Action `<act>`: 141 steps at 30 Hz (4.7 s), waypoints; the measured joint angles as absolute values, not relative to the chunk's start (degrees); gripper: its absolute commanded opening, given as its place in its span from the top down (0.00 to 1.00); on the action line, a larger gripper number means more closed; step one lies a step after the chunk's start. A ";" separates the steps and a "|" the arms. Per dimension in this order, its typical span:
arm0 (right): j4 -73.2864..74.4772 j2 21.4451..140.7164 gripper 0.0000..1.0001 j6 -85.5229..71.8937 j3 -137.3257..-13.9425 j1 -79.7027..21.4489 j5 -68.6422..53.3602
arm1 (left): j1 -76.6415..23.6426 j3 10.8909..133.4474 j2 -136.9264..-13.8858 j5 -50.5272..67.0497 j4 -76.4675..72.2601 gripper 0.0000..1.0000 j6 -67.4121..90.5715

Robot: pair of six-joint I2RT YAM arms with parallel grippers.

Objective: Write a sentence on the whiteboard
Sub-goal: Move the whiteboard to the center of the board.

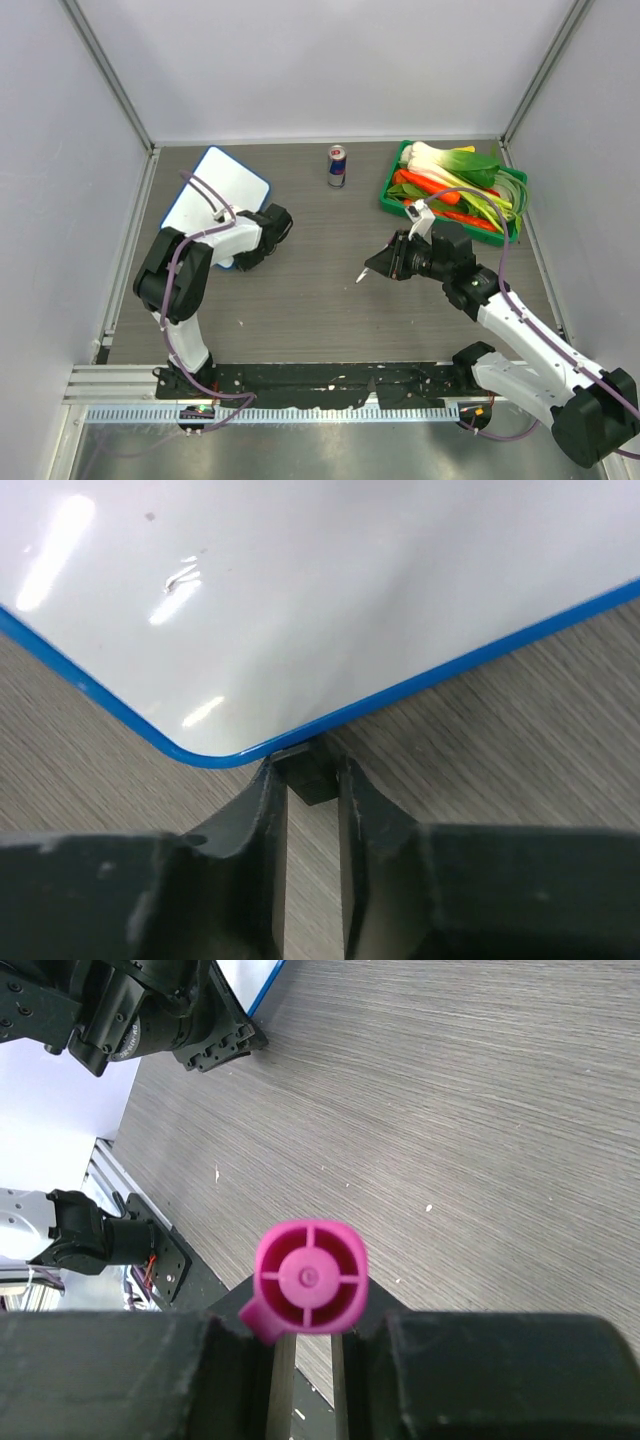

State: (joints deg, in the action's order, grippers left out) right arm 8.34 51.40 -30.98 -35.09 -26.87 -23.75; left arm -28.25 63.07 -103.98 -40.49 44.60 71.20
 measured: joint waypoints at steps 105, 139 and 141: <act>16.29 44.66 0.99 -30.06 -39.03 -23.51 -12.12 | -88.25 63.66 -101.78 -43.13 64.36 0.03 85.27; 16.14 44.69 0.99 -30.09 -39.03 -23.42 -13.69 | -38.94 50.46 -51.33 -5.76 32.38 0.00 43.24; 15.77 44.82 0.99 -30.11 -39.00 -23.38 -13.85 | -34.52 45.71 -48.05 -0.49 30.85 0.01 43.90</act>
